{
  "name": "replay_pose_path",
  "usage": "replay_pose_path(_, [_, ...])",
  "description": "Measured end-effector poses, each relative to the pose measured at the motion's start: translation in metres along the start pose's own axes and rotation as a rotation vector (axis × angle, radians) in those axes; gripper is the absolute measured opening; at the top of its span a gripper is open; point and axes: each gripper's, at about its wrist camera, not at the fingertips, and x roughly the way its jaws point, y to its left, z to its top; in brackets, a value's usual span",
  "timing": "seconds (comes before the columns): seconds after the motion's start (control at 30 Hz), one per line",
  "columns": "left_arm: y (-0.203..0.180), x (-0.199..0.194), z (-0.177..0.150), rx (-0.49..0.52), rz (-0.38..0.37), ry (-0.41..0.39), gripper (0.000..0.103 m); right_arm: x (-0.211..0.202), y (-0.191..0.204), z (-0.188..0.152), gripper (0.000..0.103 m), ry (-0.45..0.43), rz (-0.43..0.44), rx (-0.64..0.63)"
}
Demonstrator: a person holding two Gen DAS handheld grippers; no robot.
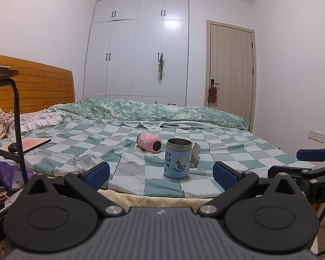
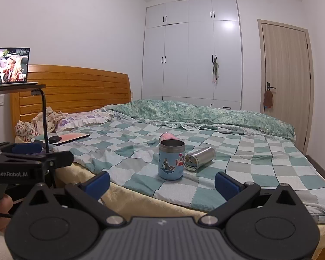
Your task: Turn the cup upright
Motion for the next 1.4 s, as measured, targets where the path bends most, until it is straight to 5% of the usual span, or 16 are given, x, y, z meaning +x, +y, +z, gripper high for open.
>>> replay_pose_path(1.4, [0.0005,0.0043,-0.0004,-0.001,-0.012,0.009,0.103,0.0043,-0.0023,-0.0025,0.103,0.016,0.003,0.000])
